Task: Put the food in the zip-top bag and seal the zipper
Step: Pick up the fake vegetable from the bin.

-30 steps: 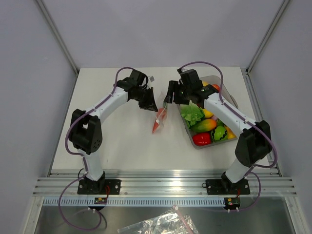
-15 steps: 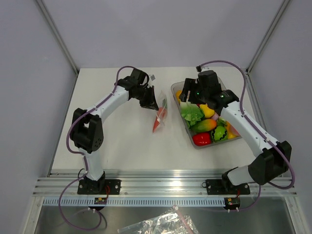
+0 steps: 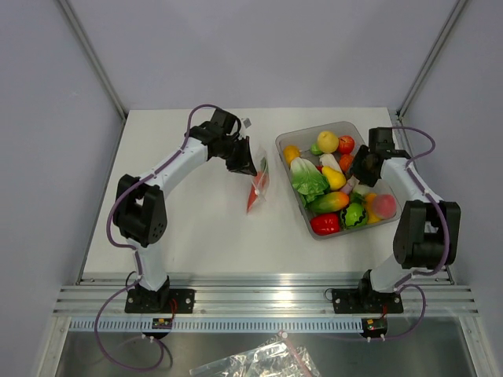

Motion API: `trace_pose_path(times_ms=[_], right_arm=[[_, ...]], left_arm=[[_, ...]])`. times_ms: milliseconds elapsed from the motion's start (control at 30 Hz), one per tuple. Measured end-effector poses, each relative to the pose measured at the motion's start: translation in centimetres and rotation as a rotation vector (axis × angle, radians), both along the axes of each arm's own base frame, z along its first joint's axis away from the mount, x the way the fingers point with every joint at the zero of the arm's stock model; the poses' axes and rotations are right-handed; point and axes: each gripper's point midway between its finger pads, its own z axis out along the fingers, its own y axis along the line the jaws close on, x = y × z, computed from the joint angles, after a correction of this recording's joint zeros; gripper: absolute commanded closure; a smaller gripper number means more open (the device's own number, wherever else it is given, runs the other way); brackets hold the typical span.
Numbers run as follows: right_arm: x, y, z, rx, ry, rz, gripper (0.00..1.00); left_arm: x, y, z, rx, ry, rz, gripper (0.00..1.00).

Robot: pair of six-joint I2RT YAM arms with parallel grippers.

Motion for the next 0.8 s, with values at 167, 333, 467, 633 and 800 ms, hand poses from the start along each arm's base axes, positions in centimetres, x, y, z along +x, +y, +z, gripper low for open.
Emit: trace_pose_path(times_ms=[167,333,467,633,800], right_arm=[[0.4,0.4,-2.8,0.026,0.060,0.015,0.50],[1.0,0.7,-3.9,0.044,0.073,0.026,0.67],[1.2,0.7,-4.5,0.044,0.096,0.033,1.00],[1.0,0.5,-3.2,0.029,0.070,0.023,1.00],[0.7,-0.5,2.9,-0.024,-0.084,-0.007,1.00]], left_arm=[[-0.1,-0.1,0.0,0.000,0.000,-0.003,1.00],[-0.1,-0.2,0.0,-0.001,0.002,-0.003,1.00],[-0.2,-0.2,0.0,0.000,0.002,-0.003,1.00],[-0.2,-0.2,0.0,0.000,0.002,-0.003,1.00],[-0.1,-0.2,0.0,-0.001,0.001,-0.003,1.00]])
